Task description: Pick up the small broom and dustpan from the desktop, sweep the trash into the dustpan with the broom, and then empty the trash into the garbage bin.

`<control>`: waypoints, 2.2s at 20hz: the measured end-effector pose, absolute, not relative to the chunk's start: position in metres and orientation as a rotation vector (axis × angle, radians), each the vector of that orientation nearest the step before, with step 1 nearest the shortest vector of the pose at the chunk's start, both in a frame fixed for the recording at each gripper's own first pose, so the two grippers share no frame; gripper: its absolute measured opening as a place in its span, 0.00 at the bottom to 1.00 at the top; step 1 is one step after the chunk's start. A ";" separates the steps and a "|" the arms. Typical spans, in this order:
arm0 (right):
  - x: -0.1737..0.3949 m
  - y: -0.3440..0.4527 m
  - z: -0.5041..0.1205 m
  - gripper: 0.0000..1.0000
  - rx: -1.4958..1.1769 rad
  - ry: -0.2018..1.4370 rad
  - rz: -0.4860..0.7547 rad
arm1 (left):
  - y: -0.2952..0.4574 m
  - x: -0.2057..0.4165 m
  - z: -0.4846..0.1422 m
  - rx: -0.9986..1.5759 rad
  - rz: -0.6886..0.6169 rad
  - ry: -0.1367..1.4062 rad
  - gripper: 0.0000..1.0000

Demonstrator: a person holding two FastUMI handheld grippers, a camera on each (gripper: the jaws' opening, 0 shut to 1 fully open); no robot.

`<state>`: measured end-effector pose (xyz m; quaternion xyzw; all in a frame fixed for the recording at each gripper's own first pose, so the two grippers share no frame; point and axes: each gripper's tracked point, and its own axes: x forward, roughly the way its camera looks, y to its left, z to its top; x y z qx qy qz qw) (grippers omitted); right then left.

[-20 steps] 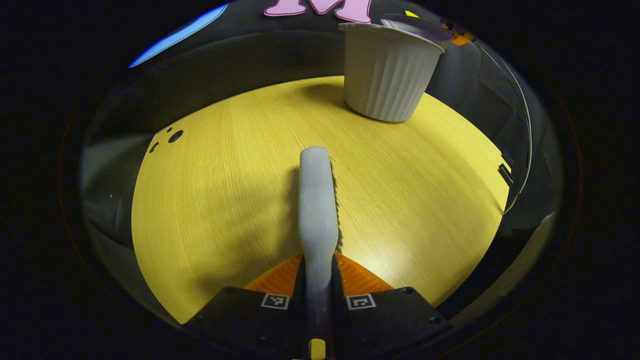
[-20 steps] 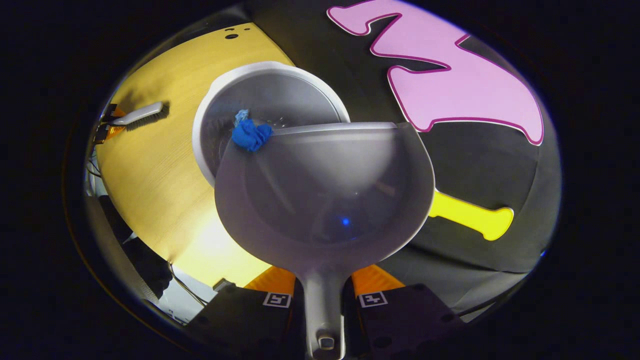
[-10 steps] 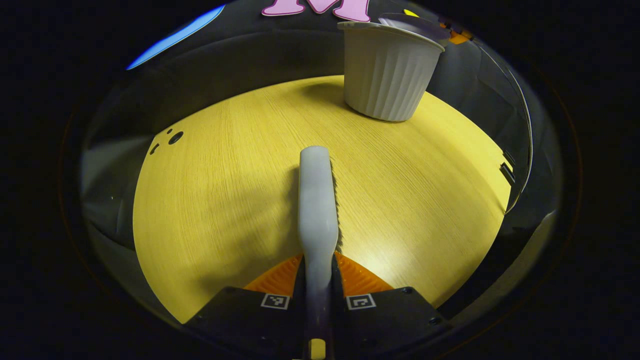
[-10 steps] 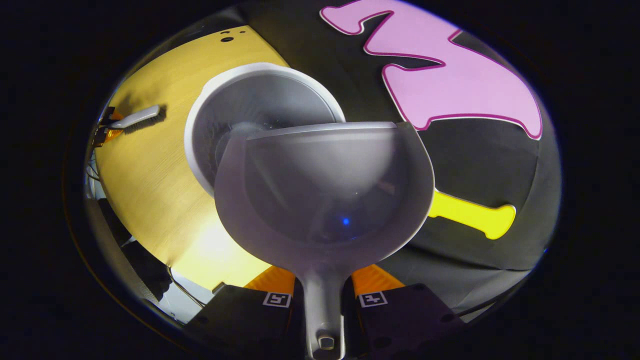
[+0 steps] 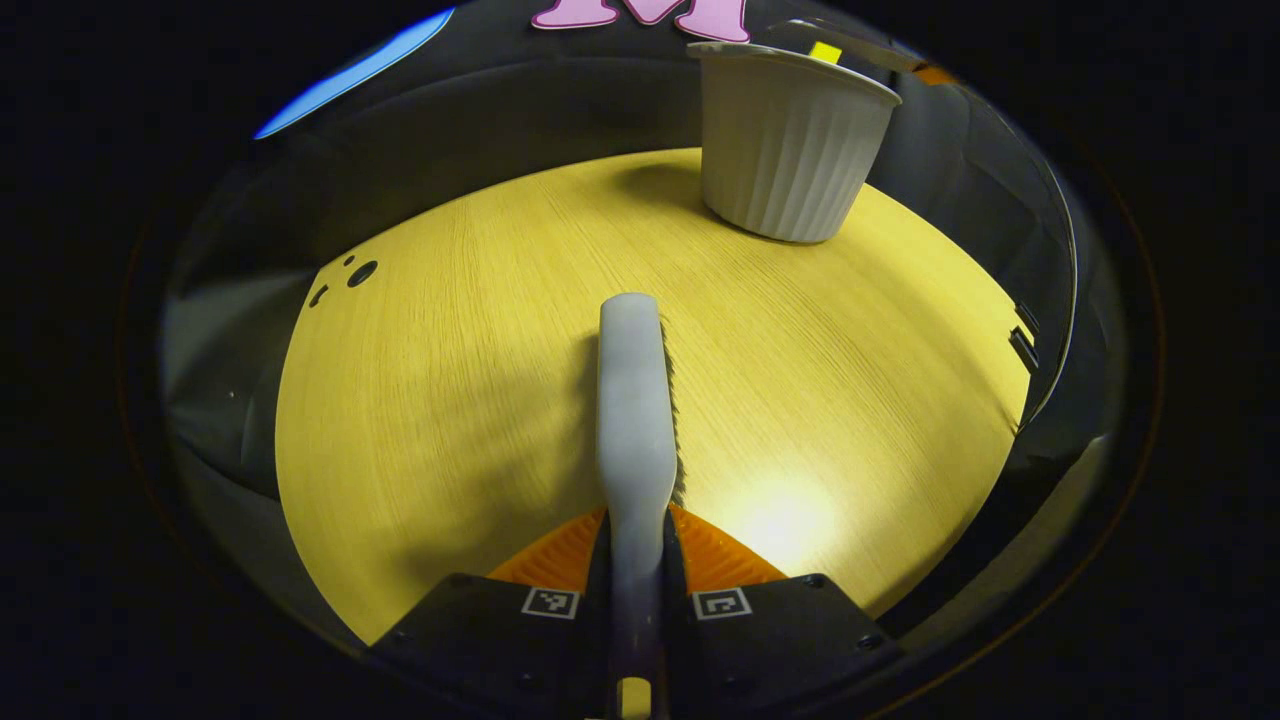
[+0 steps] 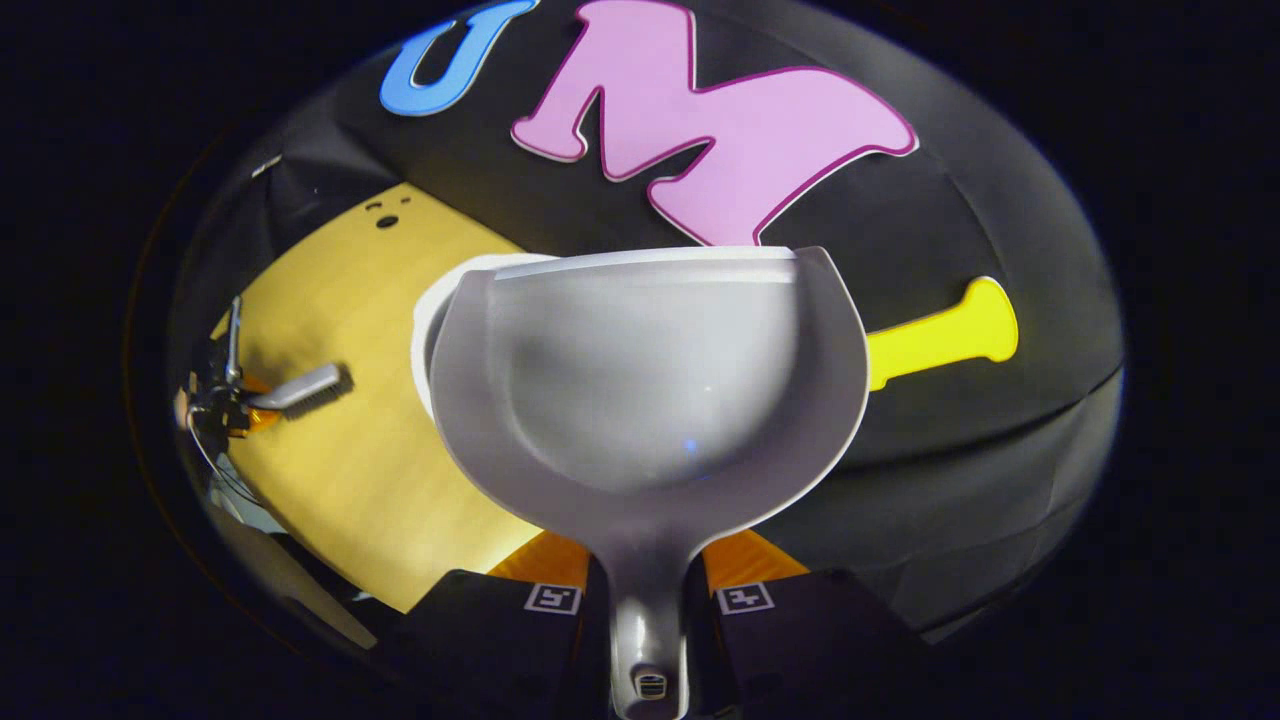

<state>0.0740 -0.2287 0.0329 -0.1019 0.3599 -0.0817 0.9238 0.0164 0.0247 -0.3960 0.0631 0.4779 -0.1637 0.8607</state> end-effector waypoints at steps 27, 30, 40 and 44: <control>0.006 0.033 -0.190 0.34 -0.052 0.976 0.337 | 0.028 0.013 -0.398 0.102 -0.218 1.031 0.27; 0.022 0.042 -0.221 0.34 -0.004 1.015 0.340 | 0.026 0.013 -0.399 0.077 -0.192 1.038 0.27; 0.057 0.049 -0.256 0.34 0.019 1.018 0.340 | 0.024 0.010 -0.401 0.084 -0.147 1.053 0.27; 0.055 0.050 -0.268 0.34 0.039 1.041 0.335 | 0.025 0.010 -0.403 0.092 -0.132 1.062 0.27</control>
